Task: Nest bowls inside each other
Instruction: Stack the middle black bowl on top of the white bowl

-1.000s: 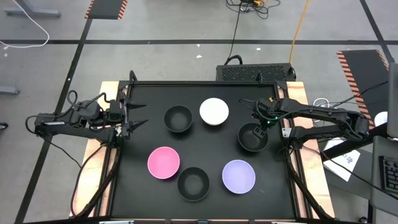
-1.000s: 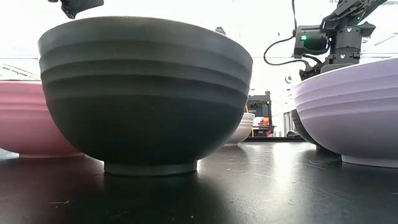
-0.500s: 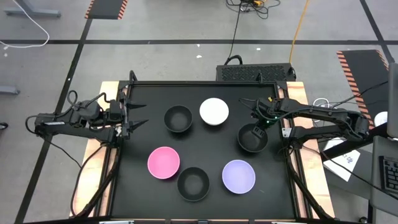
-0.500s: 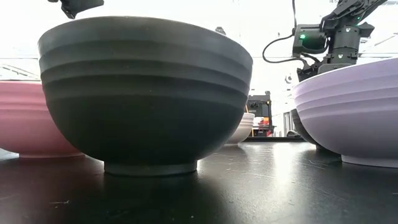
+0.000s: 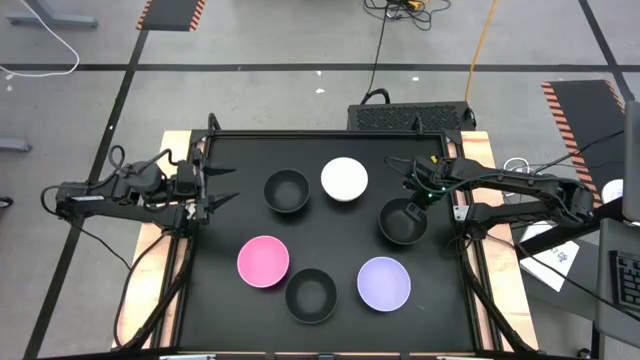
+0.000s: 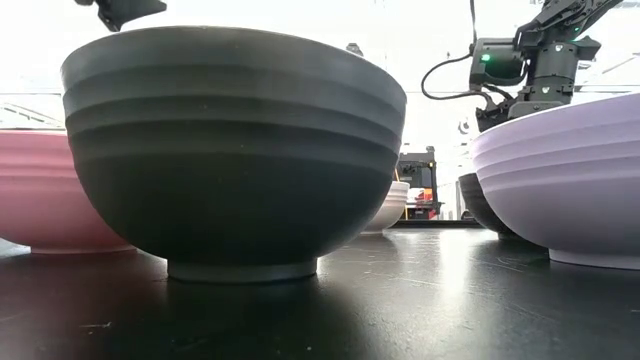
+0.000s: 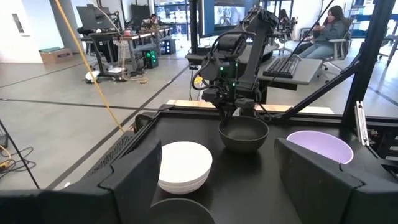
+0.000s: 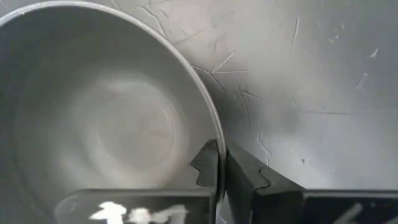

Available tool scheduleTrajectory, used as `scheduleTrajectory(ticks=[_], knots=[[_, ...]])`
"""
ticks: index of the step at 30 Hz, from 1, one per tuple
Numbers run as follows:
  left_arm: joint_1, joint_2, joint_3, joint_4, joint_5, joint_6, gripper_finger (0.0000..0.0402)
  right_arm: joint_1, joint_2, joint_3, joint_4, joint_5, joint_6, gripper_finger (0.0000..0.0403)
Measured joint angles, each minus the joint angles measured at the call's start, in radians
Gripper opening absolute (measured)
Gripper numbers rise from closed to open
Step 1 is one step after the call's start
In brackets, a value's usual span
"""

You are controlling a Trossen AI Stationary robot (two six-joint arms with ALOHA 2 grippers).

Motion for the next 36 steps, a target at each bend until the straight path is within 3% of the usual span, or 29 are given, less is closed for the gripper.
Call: scheduleTrajectory(ticks=[13,20,27,36], knots=[[0.0,0.0,0.0,-0.011,0.0,-0.013,0.0312,0.0,0.0,0.0,0.136,-0.007,-0.041,0.0002],[0.0,0.0,0.0,-0.031,0.0,-0.017,0.0312,0.0,0.0,0.0,0.272,-0.113,-0.061,0.0001],[0.0,0.0,0.0,-0.038,0.0,-0.022,0.0312,0.0,0.0,0.004,0.346,-0.109,-0.085,0.0001],[0.0,0.0,0.0,-0.039,0.0,-0.025,0.0312,0.0,-0.001,0.131,0.318,-0.11,-0.105,0.0]])
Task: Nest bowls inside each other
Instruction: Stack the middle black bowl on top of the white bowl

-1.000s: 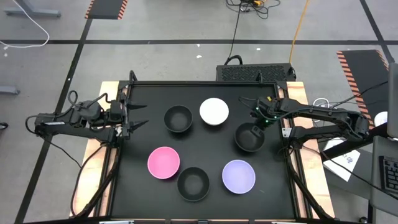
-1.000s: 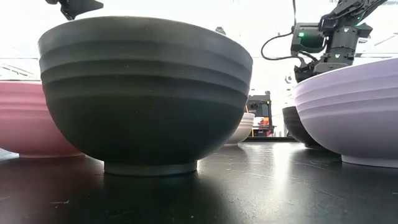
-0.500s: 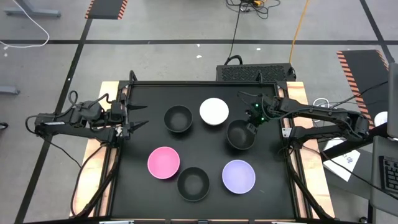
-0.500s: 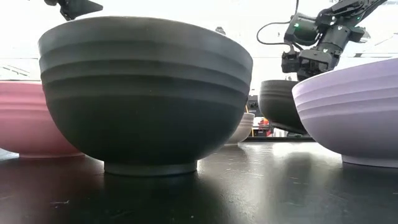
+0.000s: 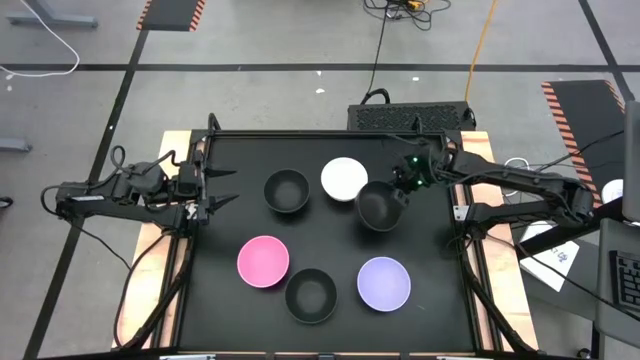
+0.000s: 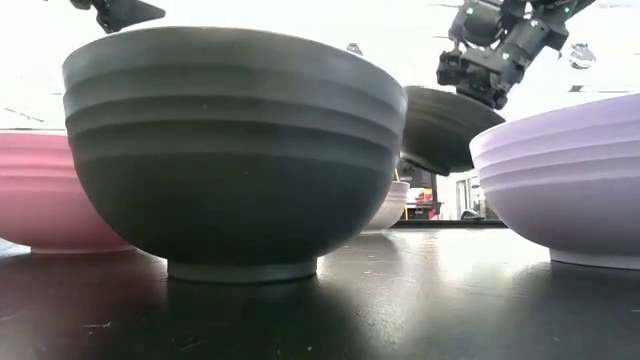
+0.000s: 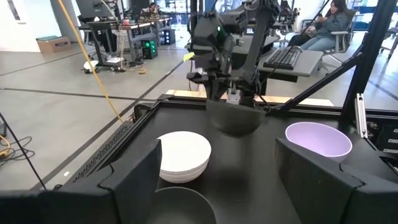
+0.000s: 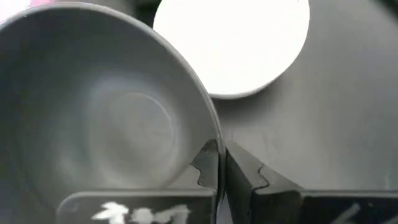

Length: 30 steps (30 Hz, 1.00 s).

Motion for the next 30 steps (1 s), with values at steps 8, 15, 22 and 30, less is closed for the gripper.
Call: scheduleTrajectory(ticks=[8,15,22,30], knots=[[0.0,0.0,0.0,-0.019,0.0,0.003,0.0312,0.0,-0.003,0.084,0.108,0.004,-0.073,0.0],[0.0,0.0,0.0,-0.026,0.022,-0.001,0.0312,-0.041,-0.002,0.101,0.161,0.057,-0.095,0.0],[0.0,0.0,0.0,-0.025,0.024,0.004,0.0312,-0.157,0.01,0.129,0.125,0.051,-0.107,0.0],[0.0,0.0,0.0,-0.023,0.019,0.009,0.0312,-0.183,0.15,0.38,-0.082,0.024,-0.178,0.0]])
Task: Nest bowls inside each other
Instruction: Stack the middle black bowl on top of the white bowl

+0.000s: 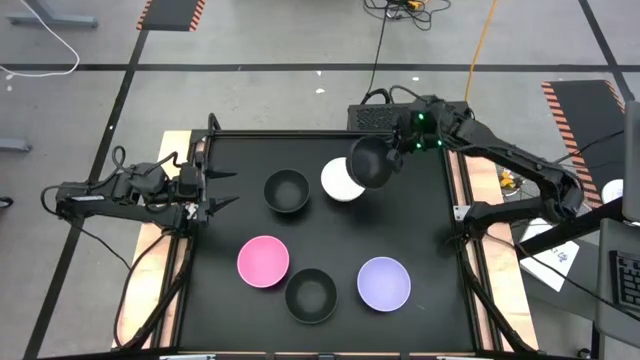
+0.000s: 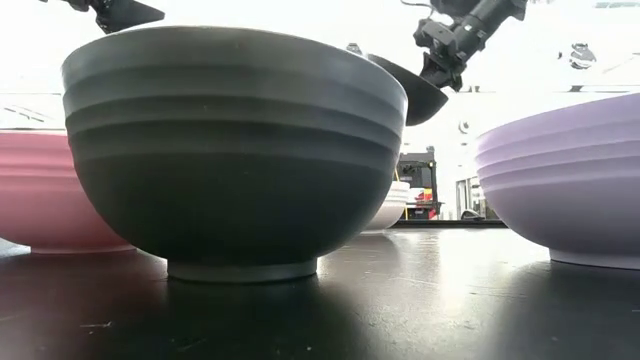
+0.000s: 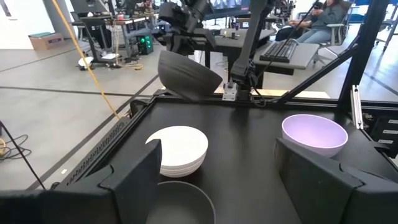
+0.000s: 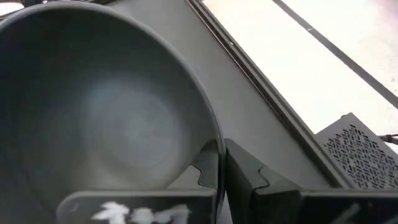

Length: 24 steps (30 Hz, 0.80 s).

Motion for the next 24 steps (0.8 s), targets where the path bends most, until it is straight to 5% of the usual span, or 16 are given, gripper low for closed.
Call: scheduleTrajectory(ticks=[9,24], knots=[[0.0,0.0,0.0,-0.007,-0.001,0.002,0.0312,0.001,0.229,0.246,-0.2,-0.05,-0.088,0.0],[0.0,0.0,0.0,-0.022,-0.001,0.009,0.0312,0.037,0.477,0.403,-0.266,-0.048,-0.135,0.0]])
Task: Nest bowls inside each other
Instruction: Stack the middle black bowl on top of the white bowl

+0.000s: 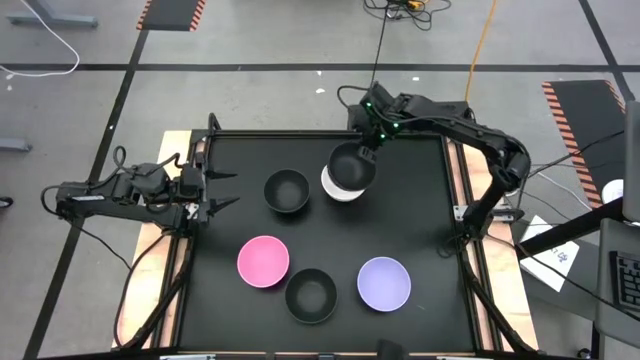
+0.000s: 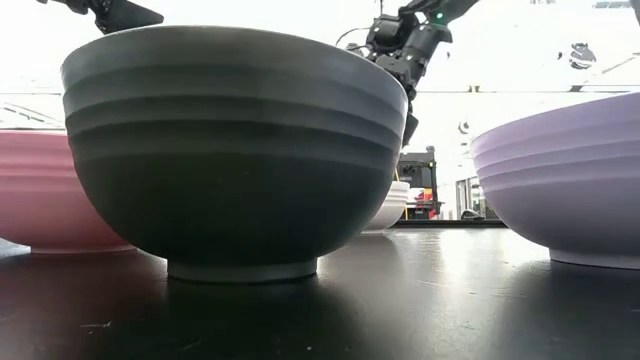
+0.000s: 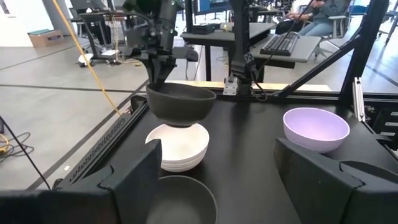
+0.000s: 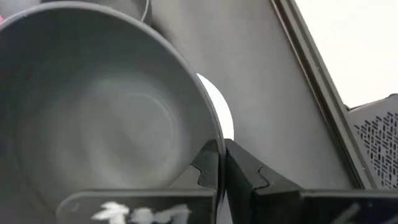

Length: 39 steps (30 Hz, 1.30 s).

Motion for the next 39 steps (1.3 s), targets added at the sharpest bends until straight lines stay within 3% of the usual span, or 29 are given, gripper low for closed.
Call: scheduleTrajectory(ticks=[12,39], knots=[[0.0,0.0,0.0,0.0,-0.001,0.017,0.0312,0.004,0.113,0.113,-0.105,0.004,-0.042,0.0],[0.0,0.0,0.0,-0.002,0.025,0.016,0.0312,0.03,0.222,0.114,-0.073,0.023,-0.028,0.0]])
